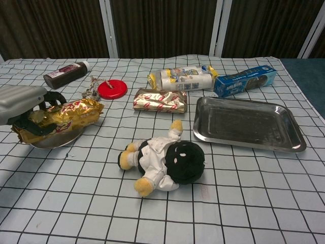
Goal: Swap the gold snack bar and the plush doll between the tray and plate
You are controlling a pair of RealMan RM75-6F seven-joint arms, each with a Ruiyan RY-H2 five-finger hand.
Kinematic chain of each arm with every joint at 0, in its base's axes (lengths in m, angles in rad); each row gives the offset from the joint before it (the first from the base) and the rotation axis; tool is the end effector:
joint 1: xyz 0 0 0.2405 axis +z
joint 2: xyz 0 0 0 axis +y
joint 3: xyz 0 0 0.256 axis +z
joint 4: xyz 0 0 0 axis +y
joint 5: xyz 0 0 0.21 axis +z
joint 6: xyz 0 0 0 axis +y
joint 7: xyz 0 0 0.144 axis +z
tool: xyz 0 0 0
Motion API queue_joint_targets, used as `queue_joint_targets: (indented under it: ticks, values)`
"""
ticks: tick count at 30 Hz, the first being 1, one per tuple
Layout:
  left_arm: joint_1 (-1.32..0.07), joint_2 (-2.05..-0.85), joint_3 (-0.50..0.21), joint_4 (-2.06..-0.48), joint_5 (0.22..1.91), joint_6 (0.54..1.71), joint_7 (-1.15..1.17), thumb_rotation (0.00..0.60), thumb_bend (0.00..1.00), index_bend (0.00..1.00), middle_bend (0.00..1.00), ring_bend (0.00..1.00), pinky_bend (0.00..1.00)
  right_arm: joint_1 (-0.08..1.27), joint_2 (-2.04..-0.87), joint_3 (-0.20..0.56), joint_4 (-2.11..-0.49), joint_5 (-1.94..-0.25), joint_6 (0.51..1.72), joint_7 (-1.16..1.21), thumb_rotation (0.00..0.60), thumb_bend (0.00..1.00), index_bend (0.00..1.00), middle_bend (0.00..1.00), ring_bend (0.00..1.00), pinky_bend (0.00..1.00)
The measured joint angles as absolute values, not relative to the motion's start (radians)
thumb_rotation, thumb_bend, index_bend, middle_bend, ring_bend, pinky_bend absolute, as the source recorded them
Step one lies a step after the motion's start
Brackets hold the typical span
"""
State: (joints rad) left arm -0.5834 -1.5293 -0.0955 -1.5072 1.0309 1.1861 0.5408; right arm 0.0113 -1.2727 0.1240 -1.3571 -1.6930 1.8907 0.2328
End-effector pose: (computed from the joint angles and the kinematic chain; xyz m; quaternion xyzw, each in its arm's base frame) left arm -0.2167 0.3092 0.0078 -0.7003 -0.3640 -0.2990 0.5363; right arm -0.3038 -0.1584 0.1812 0.5191 -0.2591 0.5754 0.5765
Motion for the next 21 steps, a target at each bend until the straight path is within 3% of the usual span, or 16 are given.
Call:
queue_joint_targets:
  ticks: [4,7,14,21]
  values:
    - [-0.580,-1.518,-0.102,-1.529,1.031,1.178,0.531,0.600,0.44,0.01,0.04,0.07,0.31,0.011,-1.272,0.124,-1.357,-1.692,1.890,0.233,0.600,0.06,0.01,0.00,0.00,0.13]
    - [-0.578,-1.503,-0.105,-1.548,1.034,1.175,0.529,0.600,0.44,0.00,0.00,0.01,0.25,0.012,-1.272,0.124,-1.357,-1.692,1.889,0.232,0.600,0.06,0.01,0.00,0.00,0.13]
    - [-0.558,-1.436,-0.097,-1.620,1.063,1.192,0.525,0.600,0.44,0.00,0.00,0.00,0.20,0.014,-1.271,0.120,-1.356,-1.692,1.877,0.221,0.600,0.06,0.01,0.00,0.00,0.13]
    - [-0.471,-1.312,-0.045,-1.675,1.192,1.305,0.471,0.600,0.44,0.03,0.02,0.00,0.20,0.032,-1.273,0.095,-1.339,-1.730,1.840,0.183,0.600,0.06,0.00,0.00,0.00,0.15]
